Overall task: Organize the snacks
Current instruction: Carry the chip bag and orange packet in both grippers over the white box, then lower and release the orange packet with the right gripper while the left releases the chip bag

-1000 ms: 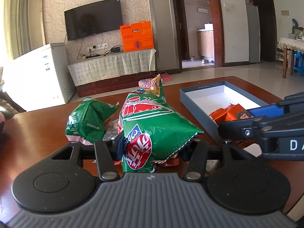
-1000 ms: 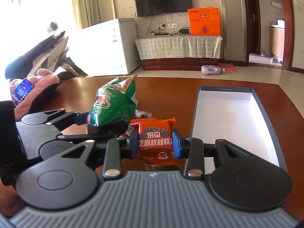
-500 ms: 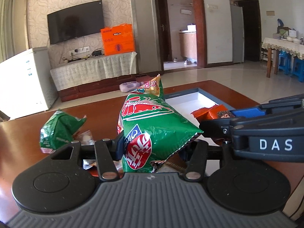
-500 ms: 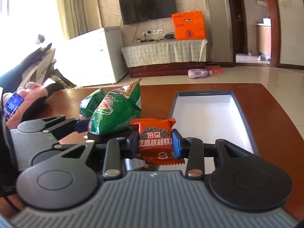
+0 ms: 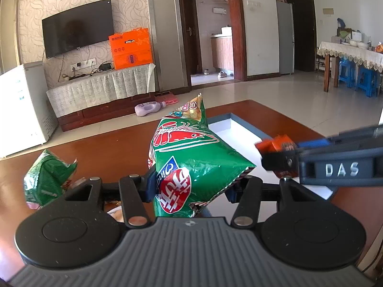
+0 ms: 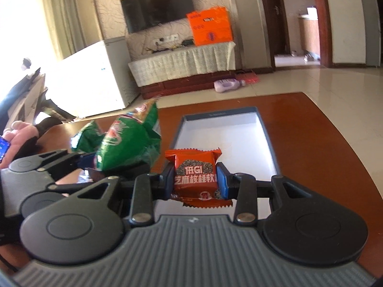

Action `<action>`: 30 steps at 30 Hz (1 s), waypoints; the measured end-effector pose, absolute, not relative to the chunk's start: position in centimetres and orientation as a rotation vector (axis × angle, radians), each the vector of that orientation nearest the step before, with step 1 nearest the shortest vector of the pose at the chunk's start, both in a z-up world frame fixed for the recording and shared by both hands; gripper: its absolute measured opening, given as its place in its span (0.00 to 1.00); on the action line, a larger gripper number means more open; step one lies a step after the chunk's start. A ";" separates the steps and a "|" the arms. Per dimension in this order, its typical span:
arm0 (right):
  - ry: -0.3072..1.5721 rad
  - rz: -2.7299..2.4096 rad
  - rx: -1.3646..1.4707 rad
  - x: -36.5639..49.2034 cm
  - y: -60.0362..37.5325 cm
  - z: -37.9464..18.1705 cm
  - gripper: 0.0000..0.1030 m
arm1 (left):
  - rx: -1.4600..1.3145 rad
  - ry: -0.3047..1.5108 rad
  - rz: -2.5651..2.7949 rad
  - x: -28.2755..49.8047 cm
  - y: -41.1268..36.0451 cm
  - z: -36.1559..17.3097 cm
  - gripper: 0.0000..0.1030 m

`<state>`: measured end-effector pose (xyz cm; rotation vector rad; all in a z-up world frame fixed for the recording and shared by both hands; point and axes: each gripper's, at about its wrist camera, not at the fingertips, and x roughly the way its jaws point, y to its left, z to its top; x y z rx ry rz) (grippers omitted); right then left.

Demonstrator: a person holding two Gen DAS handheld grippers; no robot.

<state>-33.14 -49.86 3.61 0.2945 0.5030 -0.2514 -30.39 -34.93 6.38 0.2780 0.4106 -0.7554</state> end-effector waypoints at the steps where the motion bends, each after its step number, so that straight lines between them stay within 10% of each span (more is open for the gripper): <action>1: 0.519 -0.258 0.288 -32.9 -50.1 3.3 0.38 | 0.268 0.414 -0.758 -30.0 -35.2 6.4 0.57; 30: 0.773 -0.235 0.165 -29.2 -50.7 -0.6 0.39 | 0.300 0.519 -0.827 -21.8 -47.6 1.2 0.58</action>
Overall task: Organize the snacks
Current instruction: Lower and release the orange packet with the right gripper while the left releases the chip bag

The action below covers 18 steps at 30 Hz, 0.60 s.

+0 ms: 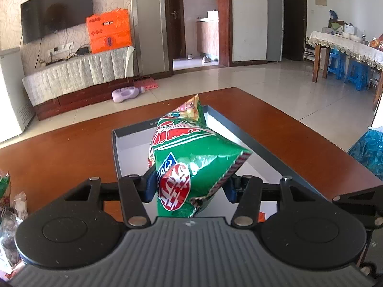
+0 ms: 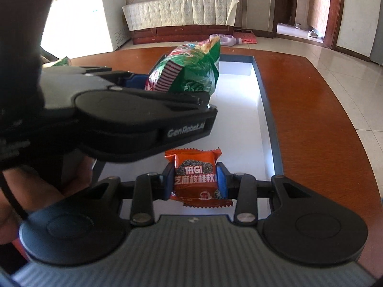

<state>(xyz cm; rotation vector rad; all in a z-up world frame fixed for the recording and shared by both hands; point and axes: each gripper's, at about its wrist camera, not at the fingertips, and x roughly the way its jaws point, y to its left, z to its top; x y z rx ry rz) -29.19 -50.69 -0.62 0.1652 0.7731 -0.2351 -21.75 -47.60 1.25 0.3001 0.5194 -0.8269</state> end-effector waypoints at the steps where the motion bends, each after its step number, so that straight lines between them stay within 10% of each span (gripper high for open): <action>1: 0.777 -0.233 0.163 -29.1 -50.7 -0.7 0.39 | 0.306 0.533 -0.818 -21.6 -47.8 1.2 0.58; 18: 0.775 -0.243 0.151 -29.9 -49.6 -0.1 0.50 | 0.337 0.502 -0.795 -21.3 -46.7 1.4 0.96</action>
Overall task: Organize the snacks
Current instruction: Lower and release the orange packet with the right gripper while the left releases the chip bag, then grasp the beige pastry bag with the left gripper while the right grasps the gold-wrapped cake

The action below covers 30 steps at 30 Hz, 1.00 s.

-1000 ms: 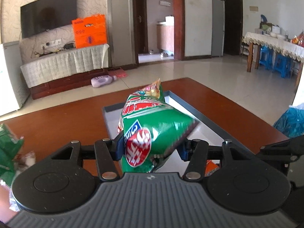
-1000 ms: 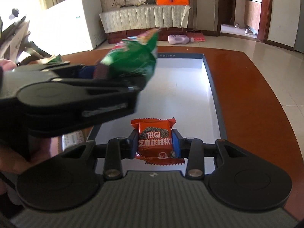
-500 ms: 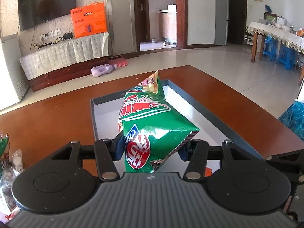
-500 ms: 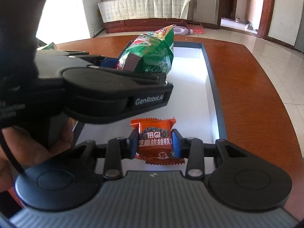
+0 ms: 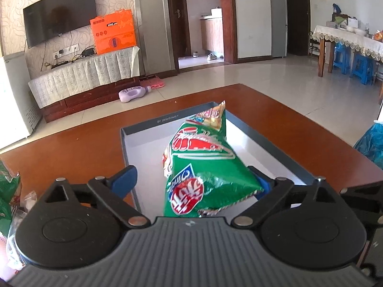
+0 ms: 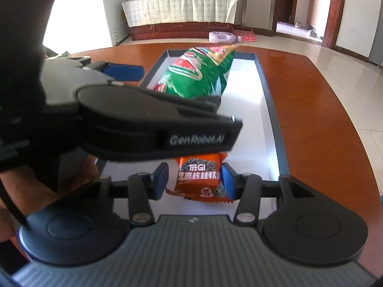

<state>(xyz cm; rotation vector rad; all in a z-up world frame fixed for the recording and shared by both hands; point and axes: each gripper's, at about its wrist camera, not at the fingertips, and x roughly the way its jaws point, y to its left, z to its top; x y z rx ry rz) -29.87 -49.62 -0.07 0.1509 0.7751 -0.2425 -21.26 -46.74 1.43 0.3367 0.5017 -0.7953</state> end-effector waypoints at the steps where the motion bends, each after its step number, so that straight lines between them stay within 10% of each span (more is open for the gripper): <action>1: 0.771 -0.242 0.148 -30.0 -49.5 0.0 0.51 | 0.342 0.502 -0.788 -21.4 -46.5 1.4 0.97; 30: 0.492 -0.143 0.162 -33.5 -44.0 4.0 0.68 | 0.119 0.389 -0.631 -19.6 -27.3 7.0 0.98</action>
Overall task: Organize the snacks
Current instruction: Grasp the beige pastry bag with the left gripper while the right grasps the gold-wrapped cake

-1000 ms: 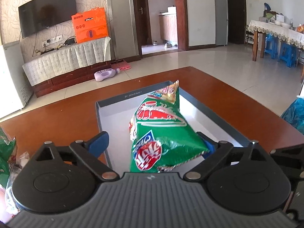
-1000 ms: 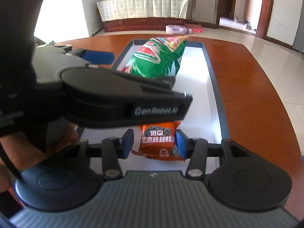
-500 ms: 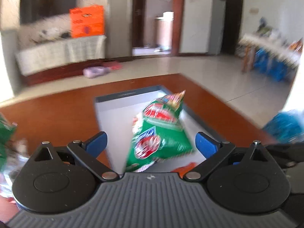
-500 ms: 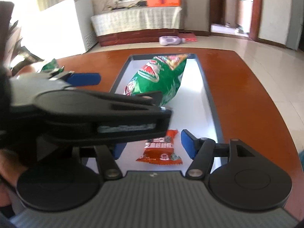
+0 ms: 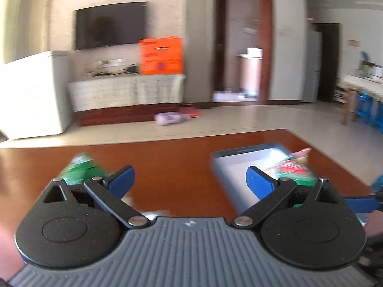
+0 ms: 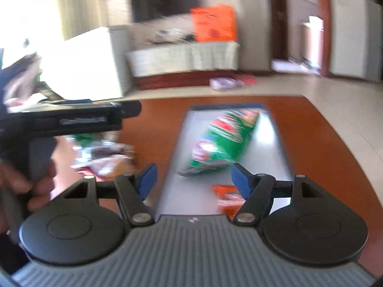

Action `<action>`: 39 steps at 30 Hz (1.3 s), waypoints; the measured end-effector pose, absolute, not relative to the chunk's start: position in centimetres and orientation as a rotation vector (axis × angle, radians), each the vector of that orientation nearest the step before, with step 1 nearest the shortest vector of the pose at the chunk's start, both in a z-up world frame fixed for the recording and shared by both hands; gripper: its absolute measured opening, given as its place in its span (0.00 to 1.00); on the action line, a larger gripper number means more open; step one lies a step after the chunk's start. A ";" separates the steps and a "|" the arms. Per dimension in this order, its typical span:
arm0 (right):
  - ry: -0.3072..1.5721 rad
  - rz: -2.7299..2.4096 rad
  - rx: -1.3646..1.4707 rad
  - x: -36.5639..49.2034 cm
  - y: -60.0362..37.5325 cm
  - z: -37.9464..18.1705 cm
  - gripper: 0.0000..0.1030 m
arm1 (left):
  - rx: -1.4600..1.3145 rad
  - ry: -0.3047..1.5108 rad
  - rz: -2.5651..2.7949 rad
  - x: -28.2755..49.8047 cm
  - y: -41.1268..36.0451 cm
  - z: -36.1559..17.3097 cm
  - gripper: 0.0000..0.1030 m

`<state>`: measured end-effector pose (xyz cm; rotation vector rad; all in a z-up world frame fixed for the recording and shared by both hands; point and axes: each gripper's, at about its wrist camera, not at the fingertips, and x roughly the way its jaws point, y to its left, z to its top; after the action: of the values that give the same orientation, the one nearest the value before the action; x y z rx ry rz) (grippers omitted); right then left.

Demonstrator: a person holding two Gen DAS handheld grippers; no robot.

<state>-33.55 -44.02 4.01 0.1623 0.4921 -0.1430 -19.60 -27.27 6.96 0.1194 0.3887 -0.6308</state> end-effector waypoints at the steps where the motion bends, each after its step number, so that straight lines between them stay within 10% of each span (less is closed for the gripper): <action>1: 0.501 -0.096 0.147 -33.1 -43.2 3.9 0.68 | 0.109 0.400 -0.605 -19.2 -25.8 6.8 0.98; 20: 0.772 -0.032 -0.164 -26.4 -37.8 -1.1 0.61 | 0.402 0.389 -0.682 -20.5 -28.8 0.2 0.97; 28: 0.770 -0.025 -0.183 -27.1 -38.3 -0.8 0.52 | 0.406 0.491 -0.645 -18.8 -31.8 -1.7 0.68; 39: 0.789 -0.070 -0.178 -25.8 -37.4 -0.6 0.43 | 0.323 0.535 -0.612 -17.9 -30.9 -1.2 0.58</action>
<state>-25.78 -37.38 -0.58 -0.1781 0.7887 -0.0696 -17.92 -30.90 -1.25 0.3233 0.5347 -0.6125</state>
